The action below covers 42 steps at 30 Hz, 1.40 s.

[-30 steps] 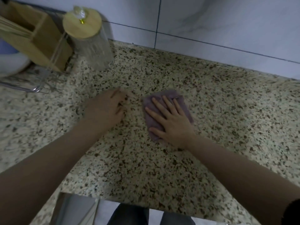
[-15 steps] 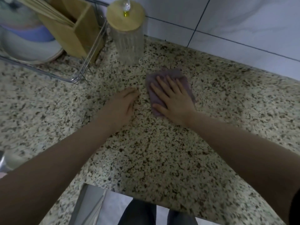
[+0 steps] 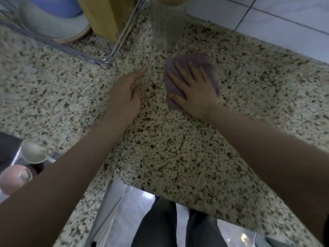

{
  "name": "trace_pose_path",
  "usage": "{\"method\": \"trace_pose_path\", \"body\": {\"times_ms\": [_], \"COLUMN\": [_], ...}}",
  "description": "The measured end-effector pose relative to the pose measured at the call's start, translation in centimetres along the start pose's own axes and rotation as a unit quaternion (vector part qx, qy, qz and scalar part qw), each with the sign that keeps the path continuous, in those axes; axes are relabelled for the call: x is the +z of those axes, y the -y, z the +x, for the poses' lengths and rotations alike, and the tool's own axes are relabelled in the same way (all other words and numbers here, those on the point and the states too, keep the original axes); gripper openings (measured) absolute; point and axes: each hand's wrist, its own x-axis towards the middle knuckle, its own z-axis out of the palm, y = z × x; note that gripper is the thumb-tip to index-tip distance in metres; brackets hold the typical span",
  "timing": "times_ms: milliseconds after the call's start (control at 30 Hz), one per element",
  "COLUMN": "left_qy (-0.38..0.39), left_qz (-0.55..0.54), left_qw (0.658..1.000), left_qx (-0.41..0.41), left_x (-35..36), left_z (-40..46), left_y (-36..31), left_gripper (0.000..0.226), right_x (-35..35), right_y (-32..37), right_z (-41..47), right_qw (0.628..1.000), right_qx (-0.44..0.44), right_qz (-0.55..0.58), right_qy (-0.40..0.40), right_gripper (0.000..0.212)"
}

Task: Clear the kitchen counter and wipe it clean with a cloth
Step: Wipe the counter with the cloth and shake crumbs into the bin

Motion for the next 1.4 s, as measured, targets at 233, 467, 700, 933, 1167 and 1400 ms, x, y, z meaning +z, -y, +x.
{"method": "trace_pose_path", "body": {"times_ms": [233, 467, 700, 933, 1167, 1400], "left_qy": [-0.005, -0.022, 0.001, -0.015, 0.022, 0.105], "left_qz": [0.105, 0.153, 0.159, 0.156, 0.096, 0.086], "left_qw": [0.994, 0.988, 0.985, 0.980, 0.977, 0.970], "left_qx": [0.012, 0.023, 0.069, 0.126, 0.187, 0.202], "left_x": [-2.2, -0.9, 2.2, 5.7, 10.5, 13.3], "left_z": [-5.2, -9.8, -14.0, -21.4, -31.1, -36.7], "left_y": [3.2, 3.1, -1.0, -6.0, -11.2, -13.0], "left_gripper": [0.045, 0.049, 0.051, 0.052, 0.054, 0.050], "right_x": [0.7, 0.7, 1.2, 0.8, 0.1, -0.4], "right_y": [13.1, 17.4, 14.3, 9.9, 6.3, 1.4], "right_z": [-3.5, -6.9, -15.1, -25.5, -37.7, -47.5], "right_qw": [0.999, 0.993, 0.989, 0.995, 0.998, 0.998], "right_qx": [0.008, -0.089, -0.132, -0.098, -0.038, 0.040], "right_qz": [0.048, 0.073, 0.061, 0.007, -0.024, 0.013], "right_qy": [-0.002, -0.004, -0.029, 0.015, 0.037, -0.044], "right_gripper": [0.067, 0.059, 0.056, 0.050, 0.052, 0.049]}}
